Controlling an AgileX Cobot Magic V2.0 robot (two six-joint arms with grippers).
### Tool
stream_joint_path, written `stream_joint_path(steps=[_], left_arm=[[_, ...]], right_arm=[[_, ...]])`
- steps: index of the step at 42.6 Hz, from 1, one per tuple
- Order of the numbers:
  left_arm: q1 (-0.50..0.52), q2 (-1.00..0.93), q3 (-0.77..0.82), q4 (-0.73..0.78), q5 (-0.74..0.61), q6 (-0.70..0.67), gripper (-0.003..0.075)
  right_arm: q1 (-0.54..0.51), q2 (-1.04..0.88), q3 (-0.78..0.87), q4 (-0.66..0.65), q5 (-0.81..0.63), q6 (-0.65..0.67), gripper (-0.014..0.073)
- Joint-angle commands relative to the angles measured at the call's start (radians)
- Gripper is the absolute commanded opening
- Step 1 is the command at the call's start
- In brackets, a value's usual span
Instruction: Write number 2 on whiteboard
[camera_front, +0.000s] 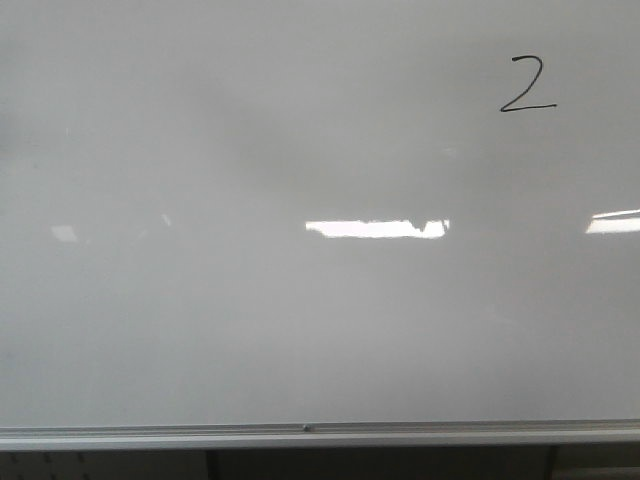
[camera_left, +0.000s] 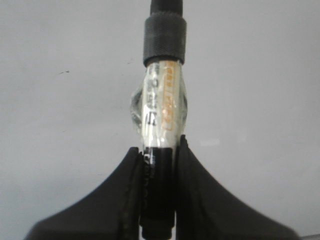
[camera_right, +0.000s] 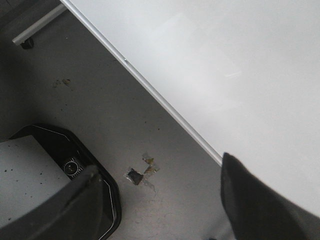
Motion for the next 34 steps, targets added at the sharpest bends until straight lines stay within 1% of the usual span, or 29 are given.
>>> stream_joint_path(steps=[1,5,12,24,27,31,32,34], left_arm=[[0.002,0.026,0.031,-0.028,-0.257,-0.015,0.0029],[0.002,0.077,0.059,-0.028,-0.376,-0.015,0.0029],[0.002,0.204,0.061,-0.028,-0.579,-0.015,0.0029],[0.002,0.358,0.061,-0.035,-0.878,-0.015,0.0032],[0.002,0.382,0.061,-0.035,-0.939,-0.015,0.0032],[0.002,0.408,0.061,-0.035,-0.987,-0.015,0.0038],[0.002,0.411,0.061,-0.035,-0.990,-0.015,0.0044],[0.002,0.418,0.059,-0.035,-0.999,-0.015,0.0083]], right_arm=[[-0.008,-0.013,-0.033,0.012,-0.053,0.001,0.0524],[-0.008,-0.013,-0.033,0.012,-0.059,0.001,0.0524],[-0.008,-0.013,-0.033,0.012,-0.066,0.001,0.0524],[-0.008,-0.012,-0.032,0.012,-0.078,0.001,0.0524],[-0.008,-0.012,-0.032,0.012,-0.081,0.001,0.0524],[-0.008,-0.012,-0.032,0.012,-0.081,0.001,0.0524],[-0.008,-0.012,-0.032,0.012,-0.081,0.001,0.0524],[-0.008,-0.012,-0.032,0.012,-0.081,0.001,0.0524]])
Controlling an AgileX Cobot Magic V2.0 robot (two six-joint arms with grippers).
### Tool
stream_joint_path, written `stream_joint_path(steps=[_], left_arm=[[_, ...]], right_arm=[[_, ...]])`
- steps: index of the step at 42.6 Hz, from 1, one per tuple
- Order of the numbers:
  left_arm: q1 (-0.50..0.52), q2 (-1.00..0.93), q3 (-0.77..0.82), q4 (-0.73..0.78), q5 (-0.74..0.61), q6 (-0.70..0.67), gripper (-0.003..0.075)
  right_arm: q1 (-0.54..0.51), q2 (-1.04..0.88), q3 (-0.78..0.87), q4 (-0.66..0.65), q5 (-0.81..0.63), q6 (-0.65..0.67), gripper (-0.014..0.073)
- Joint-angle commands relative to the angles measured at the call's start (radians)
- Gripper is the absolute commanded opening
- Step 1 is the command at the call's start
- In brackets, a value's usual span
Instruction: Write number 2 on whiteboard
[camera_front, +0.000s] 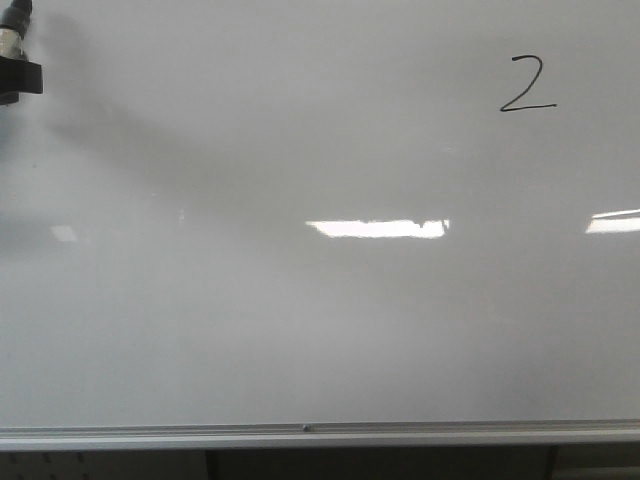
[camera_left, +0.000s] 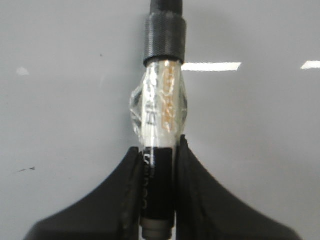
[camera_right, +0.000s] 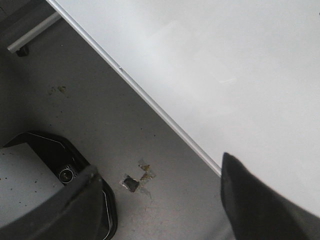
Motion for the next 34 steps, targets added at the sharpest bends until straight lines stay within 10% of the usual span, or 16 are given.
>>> stream_joint_path(steps=[1,14,34], left_arm=[[0.002,-0.017,-0.025,-0.008,-0.121,-0.009,0.0102],[0.002,-0.022,-0.027,-0.008,-0.102,-0.009,0.0332],[0.002,-0.149,-0.130,0.003,0.351,-0.006,0.0358]], right_arm=[[-0.008,-0.012,-0.032,0.012,-0.052,0.001,0.0524],[-0.008,-0.012,-0.032,0.012,-0.068,0.001,0.0524],[-0.008,-0.015,-0.038,0.012,-0.052,0.005,0.0524]])
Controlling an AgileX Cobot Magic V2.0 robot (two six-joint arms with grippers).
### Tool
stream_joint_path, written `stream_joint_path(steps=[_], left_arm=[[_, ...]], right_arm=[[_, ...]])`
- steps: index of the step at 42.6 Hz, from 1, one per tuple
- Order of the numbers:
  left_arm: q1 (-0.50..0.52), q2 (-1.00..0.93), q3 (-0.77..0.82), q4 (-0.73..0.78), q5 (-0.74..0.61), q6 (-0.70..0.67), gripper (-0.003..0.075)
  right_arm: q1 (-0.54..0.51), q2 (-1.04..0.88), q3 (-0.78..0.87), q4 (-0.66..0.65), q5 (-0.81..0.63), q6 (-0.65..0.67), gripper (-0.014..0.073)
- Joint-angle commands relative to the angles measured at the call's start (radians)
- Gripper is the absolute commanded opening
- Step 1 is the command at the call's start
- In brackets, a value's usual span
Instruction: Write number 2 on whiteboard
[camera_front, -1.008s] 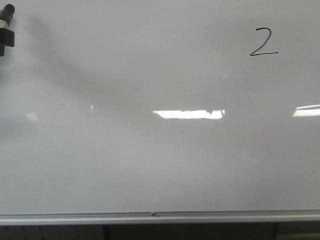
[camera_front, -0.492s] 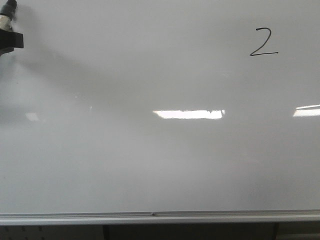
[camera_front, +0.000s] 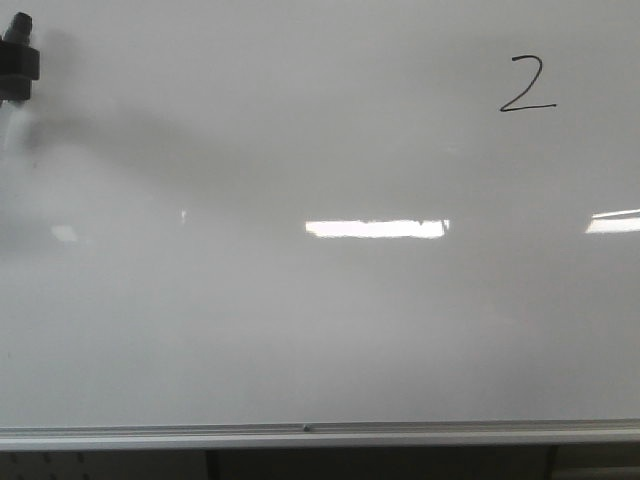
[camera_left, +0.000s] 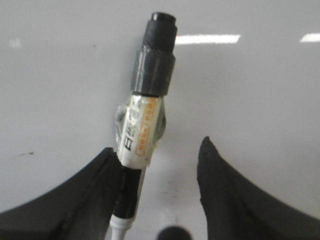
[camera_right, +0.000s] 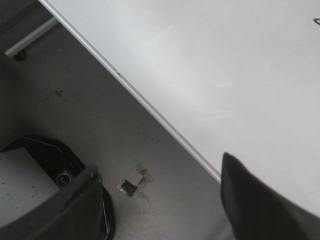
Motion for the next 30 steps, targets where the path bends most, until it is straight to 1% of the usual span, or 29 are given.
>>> stream_joint_path(steps=[1,6,9,13,16,23,30], left_arm=[[0.002,-0.081,-0.070,0.003,0.068,-0.005,0.0358],[0.002,-0.157,-0.108,0.058,0.204,-0.003,0.0358],[0.002,-0.214,-0.131,0.083,0.305,-0.003,0.0358],[0.002,-0.286,-0.163,0.099,0.469,-0.003,0.0358],[0.002,-0.339,-0.189,0.106,0.608,-0.003,0.0358],[0.002,-0.451,-0.241,0.106,0.917,-0.003,0.0357],[0.002,-0.564,-0.244,0.098,1.084,-0.003,0.0356]], right_arm=[[-0.008,-0.018,-0.038,0.012,-0.026,0.009,0.0524],[-0.008,-0.042,-0.038,-0.017,0.001,0.093,0.0524],[-0.008,-0.068,-0.038,-0.074,0.013,0.182,0.0519],[-0.008,-0.108,-0.038,-0.156,0.023,0.329,0.0505],[-0.008,-0.148,-0.038,-0.200,0.042,0.411,0.0488],[-0.008,-0.247,-0.027,-0.204,0.066,0.486,0.0465],[-0.008,-0.339,0.013,-0.206,0.066,0.542,0.0465]])
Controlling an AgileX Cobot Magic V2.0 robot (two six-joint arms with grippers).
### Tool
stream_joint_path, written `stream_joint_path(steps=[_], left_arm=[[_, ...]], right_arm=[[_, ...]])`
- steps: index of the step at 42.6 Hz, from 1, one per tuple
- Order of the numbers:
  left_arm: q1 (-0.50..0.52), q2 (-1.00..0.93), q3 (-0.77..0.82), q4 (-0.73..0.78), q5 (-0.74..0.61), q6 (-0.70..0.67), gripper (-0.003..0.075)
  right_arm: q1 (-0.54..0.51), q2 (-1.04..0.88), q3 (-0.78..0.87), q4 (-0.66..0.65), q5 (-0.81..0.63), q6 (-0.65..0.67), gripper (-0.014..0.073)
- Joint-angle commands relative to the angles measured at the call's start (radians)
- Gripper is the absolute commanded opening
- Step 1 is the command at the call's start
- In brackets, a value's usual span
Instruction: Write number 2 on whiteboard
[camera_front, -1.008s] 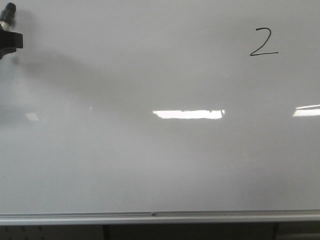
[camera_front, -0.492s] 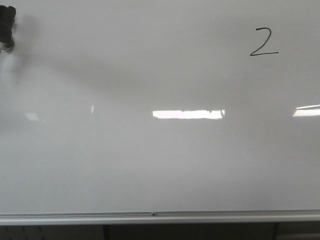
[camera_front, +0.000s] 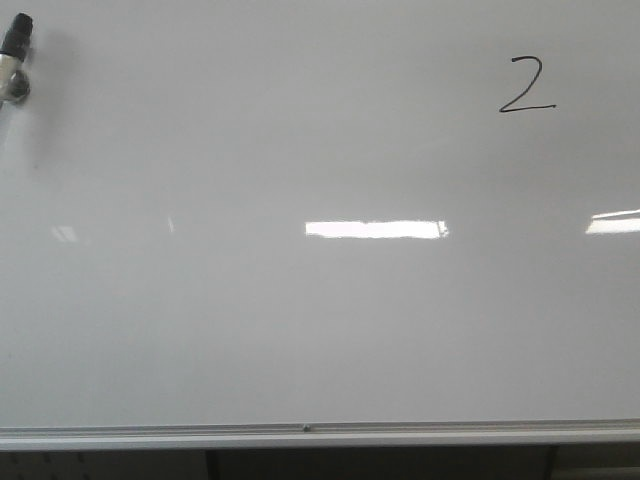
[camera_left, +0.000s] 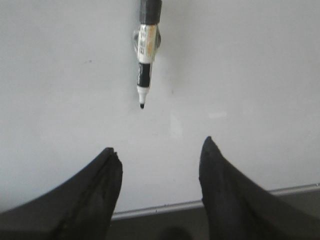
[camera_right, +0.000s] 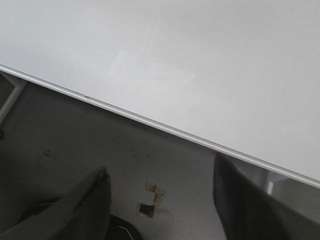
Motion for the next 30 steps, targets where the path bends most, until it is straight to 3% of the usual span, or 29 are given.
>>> stream_joint_path(steps=[1,10,26,30], left_arm=[[0.002,-0.078,-0.033,-0.004,0.057,-0.003,0.0356],[0.002,-0.240,0.017,-0.005,0.163,-0.003,0.0356],[0.002,-0.375,0.107,-0.007,0.162,-0.003,0.0354],[0.002,-0.375,0.109,-0.007,0.162,-0.003,0.0354]], right_arm=[[-0.008,-0.047,0.008,-0.015,-0.044,0.029,0.0465],[-0.008,-0.131,0.084,-0.021,-0.039,0.030,0.0465],[-0.008,-0.148,0.112,-0.026,-0.061,0.030,0.0463],[-0.008,-0.148,0.112,-0.026,-0.060,0.030,0.0424]])
